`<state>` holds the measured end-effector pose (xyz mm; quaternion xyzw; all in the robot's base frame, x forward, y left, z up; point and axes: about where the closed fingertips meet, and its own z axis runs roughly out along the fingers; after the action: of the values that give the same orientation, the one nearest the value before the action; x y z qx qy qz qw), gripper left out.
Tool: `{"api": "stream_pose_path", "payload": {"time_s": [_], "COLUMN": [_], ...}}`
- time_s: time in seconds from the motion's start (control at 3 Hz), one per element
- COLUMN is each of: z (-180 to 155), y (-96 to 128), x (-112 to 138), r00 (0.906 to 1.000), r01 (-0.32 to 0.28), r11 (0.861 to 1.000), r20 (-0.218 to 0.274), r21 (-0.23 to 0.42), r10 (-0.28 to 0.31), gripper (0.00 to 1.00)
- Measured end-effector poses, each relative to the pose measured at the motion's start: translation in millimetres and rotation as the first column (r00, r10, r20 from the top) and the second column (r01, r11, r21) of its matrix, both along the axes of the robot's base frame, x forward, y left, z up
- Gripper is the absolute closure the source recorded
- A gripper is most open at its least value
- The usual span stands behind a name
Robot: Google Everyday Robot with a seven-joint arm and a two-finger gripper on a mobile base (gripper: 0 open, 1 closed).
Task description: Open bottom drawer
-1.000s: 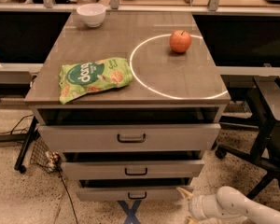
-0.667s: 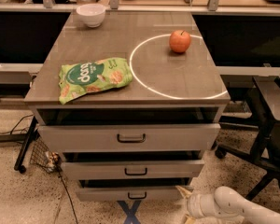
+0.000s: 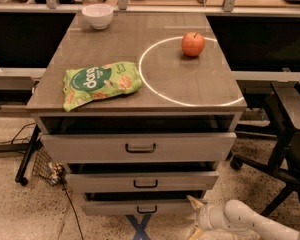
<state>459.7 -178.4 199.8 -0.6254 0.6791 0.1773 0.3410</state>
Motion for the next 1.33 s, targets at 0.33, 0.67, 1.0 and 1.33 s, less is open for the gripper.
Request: {"api": "stream_pose_path", "payload": {"time_s": [0.33, 0.67, 1.0, 1.33], "z": [-9, -16, -24, -30], "y": [0, 4, 9, 10], "x": [12, 21, 22, 15], "r00": [0.9991, 0.9968, 0.9965, 0.9972], "r01": [0.036, 0.07, 0.075, 0.069], "r11": [0.999, 0.997, 0.996, 0.995], "r20": [0.024, 0.042, 0.041, 0.033], "r21": [-0.012, -0.03, -0.051, -0.073], "r10": [-0.036, -0.069, -0.073, -0.066], "gripper": [0.0, 0.0, 0.12, 0.36]}}
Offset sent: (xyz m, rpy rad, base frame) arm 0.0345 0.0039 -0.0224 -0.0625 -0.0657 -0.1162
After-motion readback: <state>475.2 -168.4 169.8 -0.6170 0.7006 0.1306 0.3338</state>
